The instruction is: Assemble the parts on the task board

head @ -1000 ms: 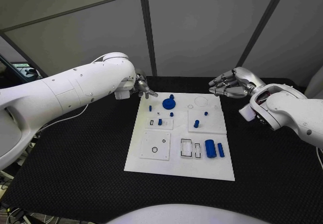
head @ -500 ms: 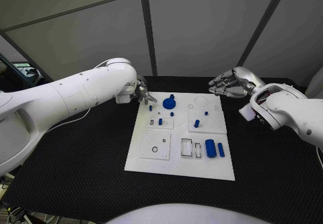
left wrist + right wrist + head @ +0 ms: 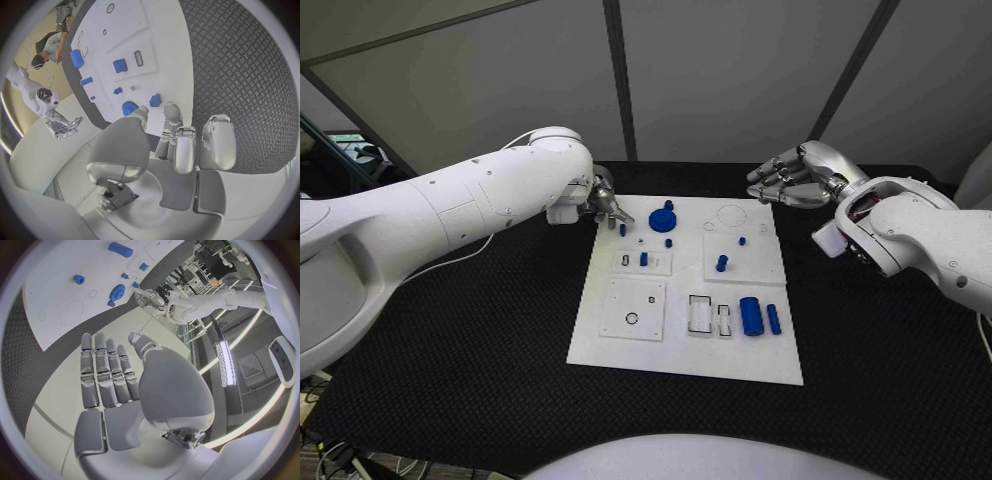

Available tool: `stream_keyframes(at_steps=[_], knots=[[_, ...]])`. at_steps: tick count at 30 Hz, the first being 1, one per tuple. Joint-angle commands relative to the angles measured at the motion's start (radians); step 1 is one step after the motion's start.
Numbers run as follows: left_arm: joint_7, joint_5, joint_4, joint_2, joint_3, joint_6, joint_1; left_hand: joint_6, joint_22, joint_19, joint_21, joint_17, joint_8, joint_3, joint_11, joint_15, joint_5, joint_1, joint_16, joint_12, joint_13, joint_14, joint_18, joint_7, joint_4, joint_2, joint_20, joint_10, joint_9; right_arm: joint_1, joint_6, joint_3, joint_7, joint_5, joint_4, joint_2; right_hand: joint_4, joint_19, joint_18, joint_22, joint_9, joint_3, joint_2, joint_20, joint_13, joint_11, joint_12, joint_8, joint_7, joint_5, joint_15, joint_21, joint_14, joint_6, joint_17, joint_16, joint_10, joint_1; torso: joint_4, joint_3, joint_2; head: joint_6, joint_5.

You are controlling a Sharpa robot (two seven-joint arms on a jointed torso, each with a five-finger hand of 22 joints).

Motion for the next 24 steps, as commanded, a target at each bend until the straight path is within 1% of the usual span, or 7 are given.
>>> stream_keyframes(at_steps=[1,5,10,16,19,22,24], knots=[[0.0,0.0,0.002,0.0,0.0,0.033,0.0,0.008,0.017,0.004,0.005,0.256,-0.005,-0.006,0.0,0.001,0.002,0.012,0.004,0.004,0.001,0.104,0.0,0.0,0.001,0.001,0.0,0.005,-0.002,0.002,0.004,0.001,0.009,-0.003,0.0,0.002,-0.005,0.009,0.011,-0.002,0.001,-0.002,0.005,-0.002,-0.001,0.0,0.001,0.0,0.002,0.006,0.005,-0.004,-0.002,0.005,-0.001,-0.006,0.002,-0.001,0.0006,-0.0005,0.0,-0.003,0.0],[0.0,0.012,0.005,0.0,-0.001,0.038,-0.001,0.011,0.018,0.005,0.006,0.258,-0.004,-0.007,-0.001,0.0,0.002,0.016,0.005,0.005,0.003,0.105,0.0,0.0,0.0,0.004,0.0,0.006,-0.003,0.002,0.005,0.001,0.009,-0.003,-0.001,0.002,-0.005,0.009,0.011,-0.002,0.001,-0.002,0.005,-0.002,-0.001,0.0,0.001,0.0,0.002,0.006,0.005,-0.004,-0.002,0.005,-0.001,-0.006,0.002,-0.001,0.0009,-0.0002,0.0,-0.002,0.0],[0.0,0.018,0.007,-0.001,-0.001,0.041,-0.002,0.015,0.02,0.006,0.007,0.259,-0.003,-0.009,-0.002,0.0,0.003,0.023,0.006,0.006,0.003,0.105,0.0,-0.002,-0.002,0.009,-0.001,0.007,-0.004,0.002,0.006,0.001,0.008,-0.003,-0.002,0.003,-0.005,0.009,0.011,-0.002,0.001,-0.002,0.005,-0.002,-0.001,0.0,0.001,0.0,0.002,0.006,0.005,-0.004,-0.002,0.005,-0.001,-0.006,0.002,-0.001,-0.0007,0.0,0.0,-0.002,0.003],[0.0,0.021,0.006,0.0,-0.002,0.039,-0.002,0.018,0.021,0.006,0.007,0.259,-0.003,-0.009,-0.003,-0.002,0.003,0.039,0.006,0.007,0.002,0.106,0.0,-0.003,-0.007,0.018,-0.002,0.007,-0.008,0.002,0.006,0.001,0.008,-0.003,-0.002,0.004,-0.005,0.009,0.011,-0.002,0.001,-0.002,0.005,-0.002,-0.001,0.0,0.001,0.0,0.002,0.006,0.005,-0.004,-0.002,0.005,-0.001,-0.006,0.002,-0.001,0.0003,-0.0004,0.0,-0.002,0.003],[0.001,0.025,0.005,0.001,-0.002,0.029,-0.002,0.02,0.023,0.007,0.007,0.259,-0.004,-0.005,-0.004,-0.002,0.003,0.056,0.007,0.006,0.001,0.106,-0.001,-0.003,-0.013,0.029,-0.003,0.007,-0.011,0.002,0.007,0.001,0.007,-0.003,-0.002,0.005,-0.005,0.009,0.011,-0.002,0.001,-0.002,0.005,-0.002,-0.001,0.0,0.001,0.0,0.002,0.006,0.005,-0.004,-0.002,0.005,-0.001,-0.006,0.002,-0.001,0.0007,0.0001,0.0,-0.002,0.002],[0.003,0.034,0.005,0.002,-0.002,0.008,-0.003,0.021,0.025,0.007,0.008,0.26,-0.005,0.011,-0.005,-0.003,0.004,0.09,0.008,0.007,0.001,0.106,-0.001,-0.005,-0.028,0.05,-0.004,0.008,-0.016,0.002,0.008,0.001,0.007,-0.003,-0.003,0.006,-0.005,0.009,0.011,-0.002,0.001,-0.002,0.005,-0.002,-0.001,0.0,0.001,0.0,0.002,0.006,0.005,-0.004,-0.002,0.005,-0.001,-0.006,0.002,-0.001,0.0002,0.0,0.0,-0.003,0.002],[0.005,0.038,0.005,0.003,-0.003,-0.003,-0.003,0.02,0.026,0.008,0.009,0.26,-0.006,0.02,-0.006,-0.004,0.004,0.106,0.008,0.007,0.001,0.106,-0.001,-0.005,-0.037,0.059,-0.005,0.008,-0.018,0.002,0.008,0.001,0.007,-0.003,-0.003,0.006,-0.005,0.009,0.011,-0.002,0.001,-0.002,0.005,-0.002,-0.001,0.0,0.001,-0.001,0.003,0.007,0.005,-0.005,-0.002,0.005,-0.002,-0.006,0.002,-0.001,-0.0004,-0.0002,0.0,-0.003,0.001]])
